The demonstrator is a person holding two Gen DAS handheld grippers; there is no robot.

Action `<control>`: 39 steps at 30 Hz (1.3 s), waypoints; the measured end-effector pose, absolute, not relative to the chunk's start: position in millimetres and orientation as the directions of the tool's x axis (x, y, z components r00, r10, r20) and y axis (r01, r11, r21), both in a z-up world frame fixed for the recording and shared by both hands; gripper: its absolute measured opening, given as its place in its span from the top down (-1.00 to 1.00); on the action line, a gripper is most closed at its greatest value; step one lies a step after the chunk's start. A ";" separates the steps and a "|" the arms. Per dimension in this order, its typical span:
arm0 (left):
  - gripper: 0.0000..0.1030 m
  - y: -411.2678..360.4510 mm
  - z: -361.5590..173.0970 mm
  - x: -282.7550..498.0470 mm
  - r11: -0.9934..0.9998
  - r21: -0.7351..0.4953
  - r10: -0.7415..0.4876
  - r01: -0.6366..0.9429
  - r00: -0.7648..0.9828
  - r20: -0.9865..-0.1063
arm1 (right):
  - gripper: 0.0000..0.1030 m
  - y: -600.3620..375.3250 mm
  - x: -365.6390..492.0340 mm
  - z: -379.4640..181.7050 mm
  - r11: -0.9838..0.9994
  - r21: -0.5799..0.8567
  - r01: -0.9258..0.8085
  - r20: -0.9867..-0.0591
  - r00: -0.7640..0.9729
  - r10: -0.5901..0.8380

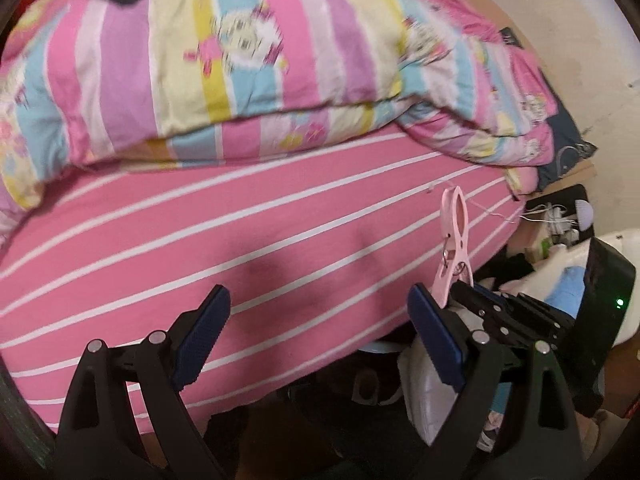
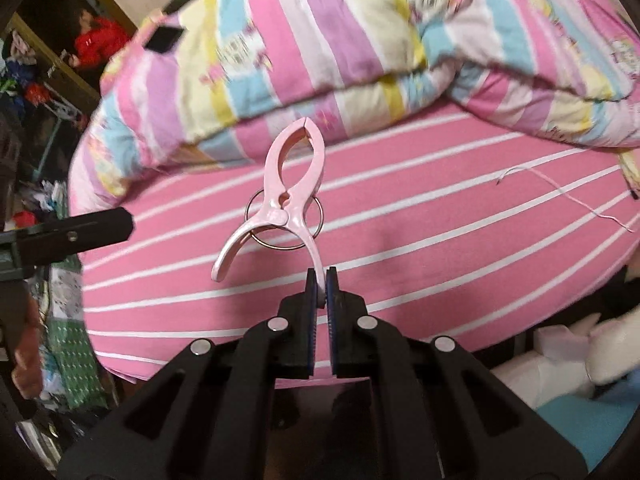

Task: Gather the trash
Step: 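Carry the pink clip with the right tool over the black bin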

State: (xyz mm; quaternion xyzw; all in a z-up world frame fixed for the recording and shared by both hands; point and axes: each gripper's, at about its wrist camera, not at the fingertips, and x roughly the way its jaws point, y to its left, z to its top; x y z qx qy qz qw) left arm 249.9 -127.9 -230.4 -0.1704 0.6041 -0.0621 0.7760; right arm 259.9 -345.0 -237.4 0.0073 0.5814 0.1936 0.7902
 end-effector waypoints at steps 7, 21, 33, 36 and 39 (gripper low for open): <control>-0.70 -138.4 -146.3 229.4 0.932 -0.361 -0.337 -0.019 0.316 -0.887 | 0.90 -346.0 217.3 -148.1 0.939 0.248 -0.241 -0.883 0.344 0.321; -0.70 -224.8 -71.1 189.4 0.898 -0.380 -0.436 0.224 0.329 -0.837 | 0.90 -427.7 129.1 -65.6 0.964 0.265 -0.035 -0.829 0.502 0.246; -0.70 -373.9 -44.2 158.9 0.863 -0.380 -0.480 0.333 0.303 -0.824 | 0.90 -577.8 59.7 -50.2 0.955 0.282 0.096 -0.810 0.558 0.183; -0.70 -414.8 -40.7 153.5 0.850 -0.367 -0.485 0.378 0.291 -0.825 | 0.90 -619.9 43.3 -54.5 0.946 0.288 0.151 -0.814 0.559 0.159; -0.70 -450.7 -38.8 149.9 0.836 -0.371 -0.498 0.405 0.275 -0.822 | 0.90 -655.9 28.4 -57.0 0.937 0.290 0.193 -0.816 0.562 0.137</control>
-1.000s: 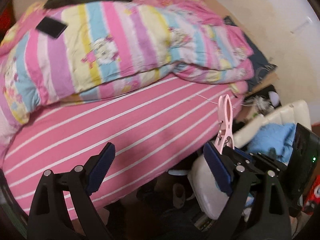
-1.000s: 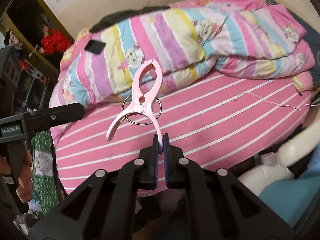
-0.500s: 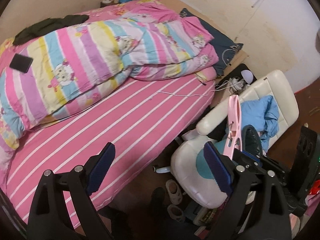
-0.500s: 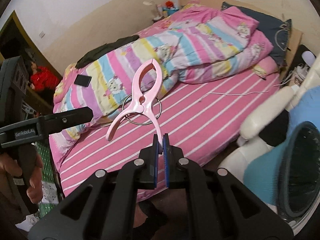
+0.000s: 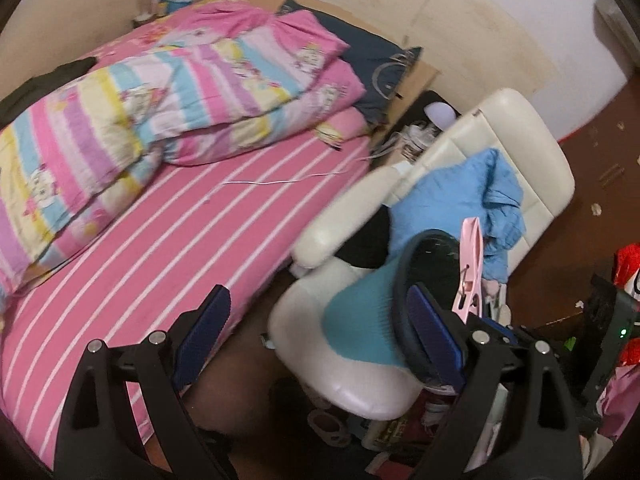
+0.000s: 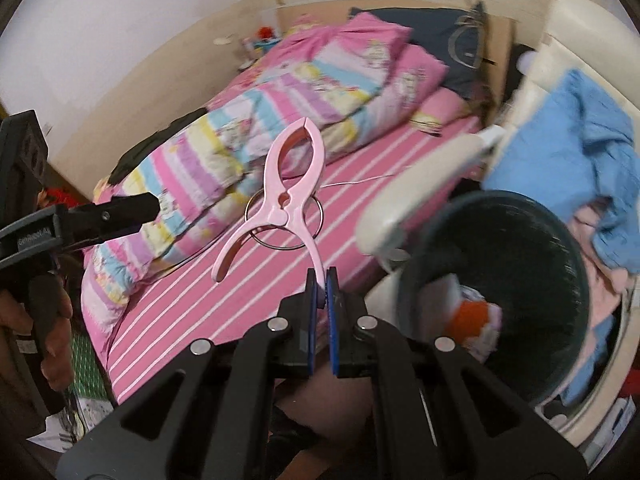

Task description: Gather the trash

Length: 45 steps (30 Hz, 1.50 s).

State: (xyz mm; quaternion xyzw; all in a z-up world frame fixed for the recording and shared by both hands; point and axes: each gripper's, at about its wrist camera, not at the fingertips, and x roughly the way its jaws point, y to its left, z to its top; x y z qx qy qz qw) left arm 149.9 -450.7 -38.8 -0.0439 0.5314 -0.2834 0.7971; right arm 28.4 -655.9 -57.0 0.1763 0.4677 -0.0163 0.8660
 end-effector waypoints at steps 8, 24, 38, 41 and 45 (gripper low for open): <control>-0.70 -543.0 -44.4 133.7 0.786 -0.370 -0.522 0.495 0.212 -0.827 | 0.90 -730.6 -5.4 -70.7 0.915 0.288 0.281 -0.831 0.549 0.093; -0.70 -613.7 -58.2 125.5 0.753 -0.352 -0.514 0.556 0.162 -0.843 | -0.23 -795.6 -31.0 -101.5 0.865 0.282 0.415 -0.854 0.519 0.030; -0.70 -604.0 -45.1 137.2 0.767 -0.328 -0.504 0.552 0.200 -0.840 | -0.60 -792.9 0.3 -89.1 0.863 0.335 0.379 -0.816 0.574 0.065; -0.70 -590.3 -38.8 143.0 0.781 -0.324 -0.500 0.534 0.224 -0.836 | -0.66 -783.1 14.3 -82.9 0.876 0.334 0.348 -0.807 0.586 0.075; -0.70 -568.1 -33.4 151.6 0.805 -0.320 -0.490 0.500 0.254 -0.834 | -0.67 -763.4 33.6 -73.1 0.894 0.336 0.297 -0.793 0.601 0.098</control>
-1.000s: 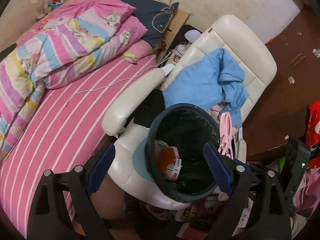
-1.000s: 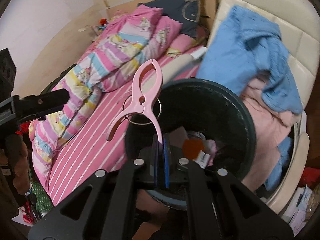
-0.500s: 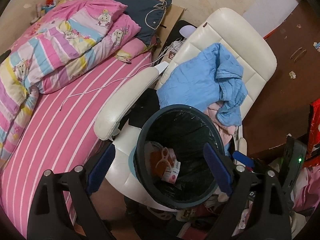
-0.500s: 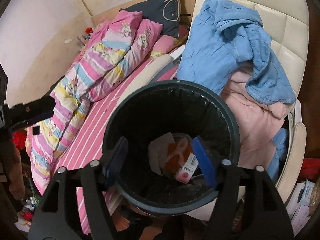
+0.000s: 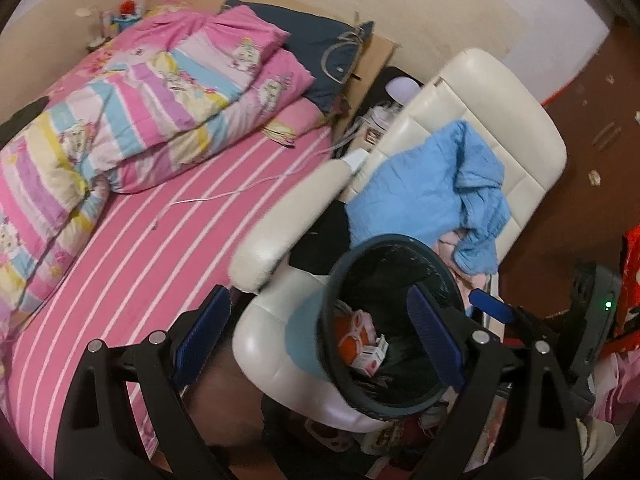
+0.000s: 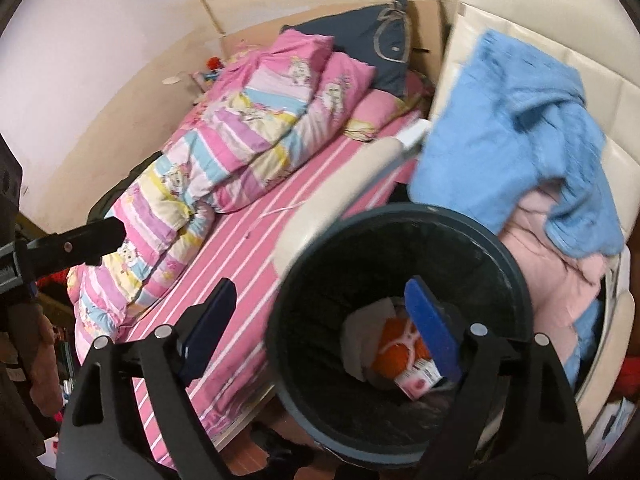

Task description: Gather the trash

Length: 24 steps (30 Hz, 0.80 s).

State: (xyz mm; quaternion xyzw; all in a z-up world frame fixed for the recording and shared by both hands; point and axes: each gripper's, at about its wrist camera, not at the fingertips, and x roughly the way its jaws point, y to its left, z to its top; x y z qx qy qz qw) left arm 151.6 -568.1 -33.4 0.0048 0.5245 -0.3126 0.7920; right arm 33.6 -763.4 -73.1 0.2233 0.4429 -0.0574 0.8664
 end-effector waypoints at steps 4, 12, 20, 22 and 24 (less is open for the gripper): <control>-0.70 -537.6 -28.8 160.9 0.828 -0.325 -0.483 0.457 0.285 -0.828 | -0.68 -739.2 51.8 -66.0 0.911 0.336 0.241 -0.783 0.608 0.129; -0.70 -486.3 -22.9 172.1 0.863 -0.310 -0.450 0.398 0.331 -0.829 | -0.74 -680.7 83.2 -55.3 0.934 0.328 0.141 -0.773 0.608 0.180; -0.72 -415.0 -21.8 183.9 0.917 -0.267 -0.370 0.296 0.383 -0.846 | -0.76 -612.5 108.2 -50.5 0.946 0.321 0.048 -0.774 0.589 0.233; -0.75 -398.8 -22.1 183.8 0.925 -0.257 -0.355 0.279 0.393 -0.848 | -0.76 -593.2 114.9 -49.7 0.947 0.319 0.022 -0.775 0.582 0.248; -0.77 -381.0 -22.0 182.6 0.934 -0.245 -0.337 0.262 0.408 -0.849 | -0.76 -570.5 122.3 -49.2 0.948 0.319 -0.010 -0.776 0.572 0.267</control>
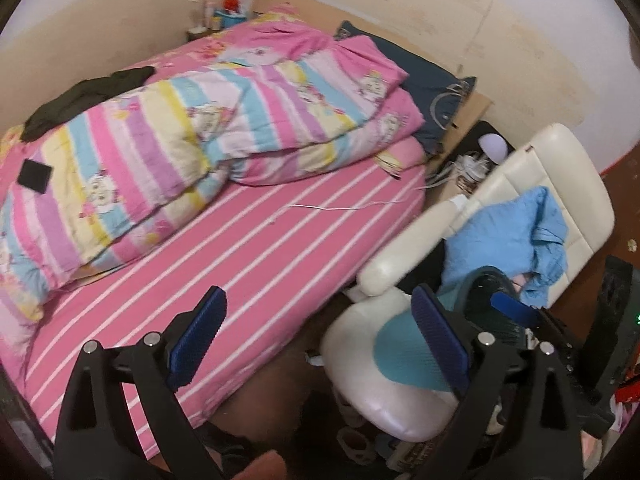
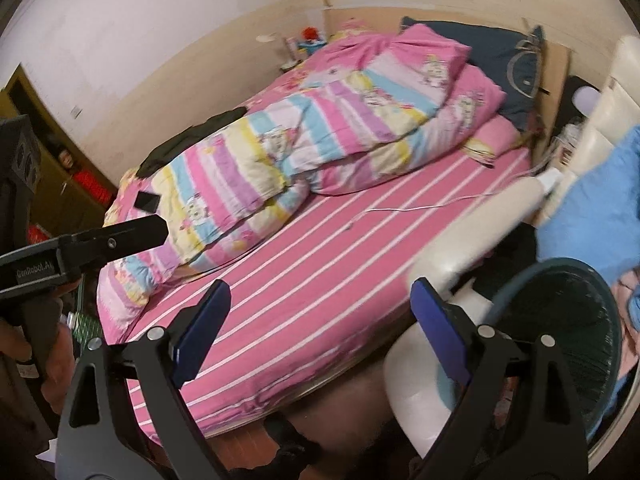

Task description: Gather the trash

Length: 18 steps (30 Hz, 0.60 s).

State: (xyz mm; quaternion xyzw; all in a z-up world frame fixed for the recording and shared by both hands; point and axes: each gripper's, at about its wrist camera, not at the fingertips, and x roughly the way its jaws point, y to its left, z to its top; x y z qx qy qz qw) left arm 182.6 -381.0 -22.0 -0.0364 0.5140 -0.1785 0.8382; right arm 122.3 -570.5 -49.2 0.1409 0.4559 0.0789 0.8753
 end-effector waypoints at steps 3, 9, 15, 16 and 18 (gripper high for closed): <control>-0.80 -350.4 -22.2 181.2 0.945 -0.236 -0.314 0.227 0.425 -0.849 | -0.76 -539.8 130.6 -49.3 0.947 0.316 -0.054 -0.777 0.558 0.291; -0.90 -288.3 -19.9 176.1 0.972 -0.186 -0.234 0.145 0.483 -0.844 | -0.76 -467.0 144.1 -51.4 0.937 0.310 -0.162 -0.782 0.517 0.348; -0.90 -224.6 -25.8 168.0 0.985 -0.169 -0.167 0.041 0.489 -0.856 | -0.76 -400.9 152.7 -54.4 0.918 0.301 -0.258 -0.788 0.475 0.392; -0.90 -212.2 -26.9 165.7 0.986 -0.166 -0.154 0.020 0.492 -0.857 | -0.76 -389.5 154.4 -54.3 0.914 0.298 -0.274 -0.789 0.469 0.398; -0.90 -198.3 -28.7 163.5 0.988 -0.157 -0.139 0.004 0.494 -0.858 | -0.76 -367.8 156.4 -53.8 0.906 0.296 -0.304 -0.789 0.456 0.411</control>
